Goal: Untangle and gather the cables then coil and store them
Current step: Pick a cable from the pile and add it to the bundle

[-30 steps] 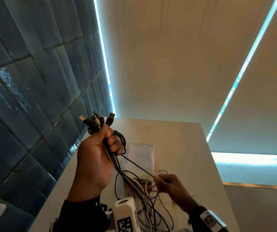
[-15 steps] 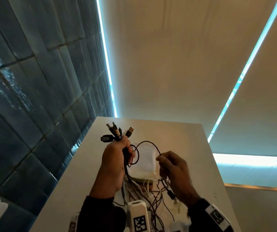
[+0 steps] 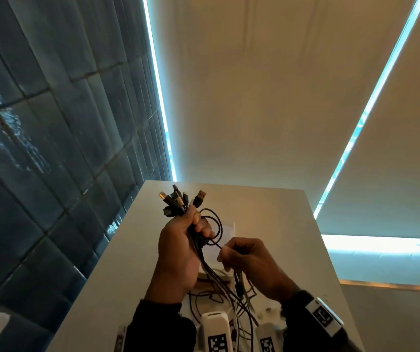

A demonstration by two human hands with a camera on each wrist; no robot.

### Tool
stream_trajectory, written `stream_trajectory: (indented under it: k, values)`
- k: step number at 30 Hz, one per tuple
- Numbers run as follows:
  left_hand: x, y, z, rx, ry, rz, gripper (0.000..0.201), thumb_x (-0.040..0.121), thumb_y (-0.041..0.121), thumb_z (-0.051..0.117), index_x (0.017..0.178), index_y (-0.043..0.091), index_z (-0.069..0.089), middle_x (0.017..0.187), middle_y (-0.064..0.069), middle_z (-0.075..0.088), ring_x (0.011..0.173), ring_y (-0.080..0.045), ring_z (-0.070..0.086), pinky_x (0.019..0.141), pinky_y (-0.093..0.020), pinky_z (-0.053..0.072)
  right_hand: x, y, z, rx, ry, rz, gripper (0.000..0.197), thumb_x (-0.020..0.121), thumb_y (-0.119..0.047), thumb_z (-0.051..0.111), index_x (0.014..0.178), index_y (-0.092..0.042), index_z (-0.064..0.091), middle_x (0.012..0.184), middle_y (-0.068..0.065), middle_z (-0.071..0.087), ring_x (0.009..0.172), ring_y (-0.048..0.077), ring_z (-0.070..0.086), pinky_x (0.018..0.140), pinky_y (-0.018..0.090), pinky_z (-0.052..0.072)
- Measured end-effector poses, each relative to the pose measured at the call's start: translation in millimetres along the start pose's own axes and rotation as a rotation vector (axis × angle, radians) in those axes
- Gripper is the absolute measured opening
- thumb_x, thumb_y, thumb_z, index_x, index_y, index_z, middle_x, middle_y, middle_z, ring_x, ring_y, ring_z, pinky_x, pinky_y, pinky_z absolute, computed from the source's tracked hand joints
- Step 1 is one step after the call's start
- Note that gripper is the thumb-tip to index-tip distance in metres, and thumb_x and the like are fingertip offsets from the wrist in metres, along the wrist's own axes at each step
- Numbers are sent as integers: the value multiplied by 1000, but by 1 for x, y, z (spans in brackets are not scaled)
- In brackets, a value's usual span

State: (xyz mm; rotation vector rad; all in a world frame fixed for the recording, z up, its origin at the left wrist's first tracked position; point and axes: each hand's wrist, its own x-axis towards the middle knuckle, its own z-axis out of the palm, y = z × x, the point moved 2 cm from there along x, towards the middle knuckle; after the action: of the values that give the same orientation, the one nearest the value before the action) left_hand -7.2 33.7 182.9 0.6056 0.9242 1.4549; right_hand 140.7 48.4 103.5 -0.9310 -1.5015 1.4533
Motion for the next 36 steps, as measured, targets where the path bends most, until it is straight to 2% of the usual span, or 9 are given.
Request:
stream_trajectory:
  k: [5,10,13,20,22,24,29,32,36]
  values:
    - [2,10,-9,-63,25,68,36,100,21,38,65,15,42,56,3,37,52,-13,34,62,-31,32,-3,28,-14,-40,15,66,42,81,-49,67,74,-8,70,68,6,56,63,13,45,62,26,36]
    - [4,17,-19,-92,32,93,35,99,21,37,65,16,41,57,3,36,51,-11,32,55,-28,27,-9,52,-18,-69,31,107,53,78,-53,64,76,1,69,72,12,58,68,19,46,64,23,39]
    - [3,23,-23,-93,36,129,35,99,22,37,65,17,41,59,3,37,51,-10,31,54,-27,25,-13,68,-21,-108,36,141,51,80,-52,63,74,-2,69,73,12,57,71,20,47,67,28,39]
    - [-1,51,-33,-70,25,239,36,99,24,37,64,20,43,59,6,38,50,-8,33,48,-21,30,-24,95,-25,-245,75,164,35,95,-21,59,66,-4,67,56,-7,50,56,3,41,58,18,33]
    - [-1,54,-35,-17,16,226,36,99,24,38,64,19,42,58,6,38,49,-8,33,46,-21,31,-21,93,-25,-307,170,176,32,94,-16,61,62,-13,69,52,-10,54,54,1,44,58,18,35]
    - [2,50,-34,77,12,178,35,99,23,38,65,18,41,57,5,38,48,-9,33,44,-20,32,-17,79,-24,-276,295,184,28,92,-15,62,66,-12,70,50,-11,56,52,4,45,53,20,37]
    - [2,30,-24,217,53,78,32,99,18,40,67,15,42,61,-2,49,53,-13,44,51,-26,33,-4,7,-11,54,416,2,15,92,-9,60,82,2,64,49,-4,44,44,9,34,41,21,30]
    - [2,20,-15,227,36,10,32,99,16,40,67,13,44,66,-7,60,60,-17,53,57,-28,36,-2,-25,4,142,344,-166,16,90,-10,63,84,4,62,58,2,45,49,11,33,44,23,28]
    - [0,14,-5,203,-22,-74,33,100,17,39,68,12,46,78,-12,68,71,-20,64,66,-32,42,-3,-37,18,78,147,-287,22,84,-17,69,81,4,64,64,1,55,55,7,45,51,20,37]
